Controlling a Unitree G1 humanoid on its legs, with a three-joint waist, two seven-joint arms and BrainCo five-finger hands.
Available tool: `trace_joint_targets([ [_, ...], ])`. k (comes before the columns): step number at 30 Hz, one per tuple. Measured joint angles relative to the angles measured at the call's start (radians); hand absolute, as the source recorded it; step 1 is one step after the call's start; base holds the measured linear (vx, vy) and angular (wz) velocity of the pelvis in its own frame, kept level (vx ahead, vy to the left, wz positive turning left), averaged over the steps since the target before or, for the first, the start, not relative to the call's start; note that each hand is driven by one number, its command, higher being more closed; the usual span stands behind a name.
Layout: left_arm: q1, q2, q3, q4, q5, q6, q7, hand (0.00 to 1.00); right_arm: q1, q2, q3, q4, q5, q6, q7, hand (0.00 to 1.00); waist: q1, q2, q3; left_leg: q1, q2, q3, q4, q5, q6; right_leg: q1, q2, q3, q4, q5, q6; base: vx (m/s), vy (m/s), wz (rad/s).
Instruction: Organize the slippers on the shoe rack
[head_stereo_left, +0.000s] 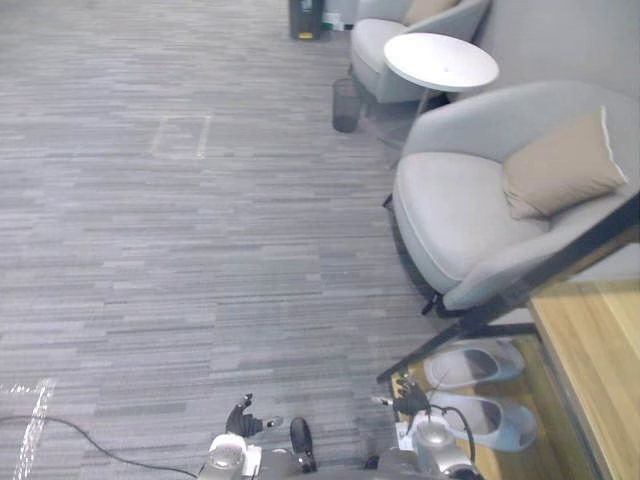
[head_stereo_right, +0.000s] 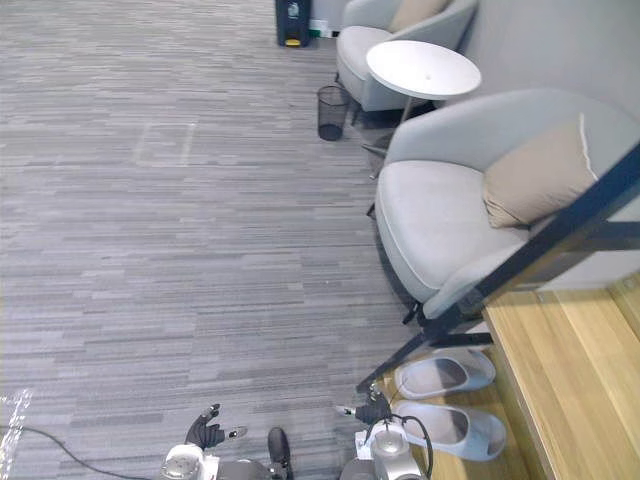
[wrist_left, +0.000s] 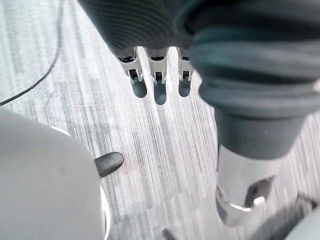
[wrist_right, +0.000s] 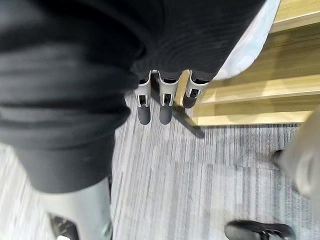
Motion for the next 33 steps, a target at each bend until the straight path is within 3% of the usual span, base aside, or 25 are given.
trace_joint_targets([
  [3, -0.003, 0.01, 0.003, 0.003, -0.001, 0.0, 0.0, 0.0, -0.002, 0.015, 0.002, 0.0, 0.0, 0.0, 0.004, 0.0, 0.0, -0.019, 0.005, 0.0, -0.022, -0.053, 0.009, 0.001, -0.001, -0.014, 0.02, 0.023, -0.004, -0.003, -0.003, -0.04, -0.085, 0.68],
  [4, -0.003, 0.015, 0.003, 0.003, -0.001, -0.001, -0.001, 0.0, 0.0, 0.019, 0.002, 0.0, 0.0, 0.0, 0.006, 0.0, 0.0, -0.032, 0.001, -0.001, -0.04, -0.077, 0.017, 0.001, -0.002, -0.012, 0.024, 0.036, -0.035, -0.008, -0.023, -0.01, -0.142, 0.8],
  [5, 0.0, 0.017, 0.005, 0.005, -0.001, -0.001, -0.001, 0.0, 0.004, 0.02, 0.002, 0.001, 0.0, -0.001, 0.007, 0.0, 0.0, -0.04, -0.005, 0.003, -0.057, -0.097, 0.015, 0.002, -0.001, 0.02, 0.017, 0.034, -0.068, -0.031, -0.015, 0.02, -0.124, 0.64],
  [13, 0.007, -0.003, 0.077, 0.013, -0.004, -0.002, -0.001, 0.0, -0.011, 0.025, 0.002, 0.006, 0.0, -0.003, 0.009, 0.0, 0.004, -0.041, -0.006, 0.053, -0.061, -0.157, -0.029, 0.028, 0.013, 0.122, 0.034, -0.031, -0.154, -0.028, -0.003, 0.07, -0.055, 0.29],
  [14, 0.003, -0.003, 0.076, 0.011, -0.004, -0.002, -0.002, 0.0, -0.011, 0.025, 0.002, 0.006, 0.0, -0.004, 0.009, 0.0, 0.003, -0.042, -0.007, 0.03, -0.066, -0.159, 0.017, 0.009, 0.013, 0.127, 0.03, -0.033, -0.154, -0.023, 0.004, 0.07, 0.031, 0.56],
  [15, -0.004, -0.004, 0.077, -0.003, -0.008, -0.003, -0.002, 0.0, -0.017, 0.019, 0.002, 0.007, 0.0, -0.005, 0.009, 0.0, 0.002, -0.041, -0.005, -0.045, -0.067, -0.14, 0.16, -0.032, -0.013, 0.127, 0.027, -0.034, -0.155, 0.005, 0.001, 0.06, 0.051, 0.8],
  [16, -0.003, -0.014, 0.077, -0.028, -0.013, -0.003, -0.002, 0.0, -0.019, 0.008, 0.002, 0.009, 0.0, -0.005, 0.01, 0.0, 0.003, -0.027, 0.006, -0.125, -0.042, -0.082, 0.331, -0.051, -0.04, 0.111, 0.039, -0.037, -0.103, 0.039, -0.013, 0.04, 0.056, 0.64],
  [17, -0.004, -0.016, 0.078, -0.031, -0.013, -0.003, -0.002, 0.0, -0.02, 0.005, 0.003, 0.009, 0.0, -0.005, 0.011, 0.0, 0.005, -0.019, 0.011, -0.133, -0.033, -0.065, 0.359, -0.053, -0.042, 0.104, 0.041, -0.038, -0.081, 0.043, -0.022, -0.07, 0.062, 0.61],
  [18, 0.006, -0.018, 0.081, -0.032, -0.017, -0.003, -0.001, 0.0, -0.027, 0.003, 0.01, 0.002, 0.001, -0.008, 0.009, 0.0, 0.008, 0.001, 0.015, -0.155, -0.001, -0.005, 0.44, -0.067, -0.07, 0.127, 0.076, 0.0, -0.176, 0.023, -0.033, -0.1, 0.072, 0.54],
  [19, 0.006, 0.0, 0.091, -0.046, -0.022, -0.004, -0.001, 0.0, -0.026, 0.012, 0.015, -0.004, 0.001, -0.015, 0.009, 0.0, 0.015, -0.039, 0.02, -0.18, 0.01, 0.06, 0.537, -0.143, -0.072, 0.134, 0.04, 0.003, -0.219, 0.049, -0.057, -0.1, 0.072, 0.55],
  [20, 0.002, 0.0, 0.099, -0.046, -0.023, -0.005, -0.001, 0.0, -0.028, 0.012, 0.019, -0.004, 0.001, -0.015, 0.009, 0.0, 0.017, -0.03, 0.02, -0.194, 0.031, 0.083, 0.576, -0.171, -0.055, 0.143, 0.041, 0.002, -0.223, 0.035, -0.057, -0.03, 0.04, 0.23],
  [21, -0.004, -0.01, 0.116, -0.044, -0.032, -0.003, -0.001, 0.0, -0.041, 0.003, 0.02, -0.002, 0.001, -0.014, 0.009, 0.0, 0.028, -0.013, 0.022, -0.225, 0.101, 0.116, 0.662, -0.234, -0.045, 0.156, 0.046, -0.004, -0.233, 0.01, -0.035, 0.07, 0.073, 0.18],
  [22, -0.008, -0.017, 0.119, -0.043, -0.032, -0.004, -0.001, 0.0, -0.057, -0.015, 0.026, -0.002, 0.001, -0.013, 0.008, 0.0, 0.02, 0.002, 0.031, -0.265, 0.206, 0.12, 0.676, -0.272, -0.075, 0.152, 0.054, -0.006, -0.237, 0.01, -0.021, 0.1, 0.103, 0.19],
  [23, -0.009, -0.016, 0.119, -0.041, -0.032, -0.003, 0.0, 0.0, -0.058, -0.021, 0.035, -0.002, 0.001, -0.012, 0.008, 0.0, 0.02, 0.004, 0.03, -0.26, 0.235, 0.109, 0.595, -0.26, -0.075, 0.152, 0.045, -0.007, -0.243, 0.011, -0.004, 0.13, 0.143, 0.25],
  [24, -0.008, -0.016, 0.119, -0.035, -0.031, -0.003, 0.0, 0.0, -0.056, -0.026, 0.039, -0.002, 0.0, -0.012, 0.008, 0.0, 0.02, 0.01, 0.026, -0.252, 0.249, 0.089, 0.514, -0.221, -0.084, 0.15, 0.041, -0.008, -0.243, 0.008, 0.013, 0.17, 0.224, 0.19],
  [25, -0.021, -0.013, 0.117, -0.016, -0.032, -0.003, 0.001, 0.0, -0.056, -0.03, 0.041, 0.002, 0.0, -0.01, 0.006, 0.0, 0.021, -0.001, 0.023, -0.234, 0.228, 0.098, 0.448, -0.158, -0.103, 0.146, 0.011, -0.003, -0.246, 0.007, 0.043, 0.18, 0.247, 0.12],
  [27, -0.03, 0.008, 0.119, -0.014, -0.033, -0.003, 0.001, 0.0, -0.057, -0.011, 0.047, 0.002, -0.003, -0.01, 0.008, 0.0, 0.026, -0.031, 0.027, -0.231, 0.189, 0.11, 0.444, -0.181, -0.084, 0.15, -0.021, 0.0, -0.261, 0.02, 0.054, 0.21, 0.262, 0.08],
  [28, -0.034, 0.009, 0.119, -0.012, -0.033, -0.002, 0.001, 0.0, -0.056, -0.008, 0.047, 0.002, -0.003, -0.01, 0.009, 0.0, 0.026, -0.031, 0.027, -0.232, 0.187, 0.11, 0.456, -0.195, -0.081, 0.153, -0.025, 0.001, -0.257, 0.024, 0.059, 0.23, 0.26, -0.01],
  [30, -0.029, 0.001, 0.119, -0.004, -0.032, -0.001, 0.0, 0.0, -0.054, -0.001, 0.051, 0.006, -0.026, -0.01, 0.012, 0.0, 0.029, -0.021, 0.029, -0.18, 0.186, 0.123, 0.485, -0.27, -0.068, 0.095, -0.064, 0.038, -0.047, 0.025, 0.064, 0.23, 0.276, -0.26],
  [31, -0.027, -0.001, 0.117, -0.003, -0.032, -0.001, 0.0, 0.0, -0.054, 0.0, 0.052, 0.006, -0.029, -0.01, 0.013, 0.0, 0.028, -0.021, 0.029, -0.168, 0.184, 0.126, 0.481, -0.278, -0.064, 0.072, -0.074, 0.049, 0.014, 0.026, 0.064, 0.28, 0.303, -0.28],
  [32, -0.026, 0.002, 0.106, 0.012, -0.031, 0.003, 0.0, 0.0, -0.051, 0.009, 0.059, 0.009, -0.031, -0.009, 0.017, 0.0, 0.021, -0.019, 0.032, -0.109, 0.175, 0.146, 0.457, -0.301, -0.055, -0.065, -0.11, 0.115, 0.318, 0.049, 0.071, 0.18, 0.187, -0.13],
  [33, -0.025, 0.004, 0.106, 0.014, -0.031, 0.005, 0.0, 0.0, -0.05, 0.01, 0.062, 0.011, -0.031, -0.007, 0.018, 0.0, 0.02, -0.021, 0.032, -0.094, 0.174, 0.149, 0.451, -0.305, -0.053, -0.093, -0.11, 0.126, 0.382, 0.049, 0.071, 0.32, 0.206, -0.1],
])
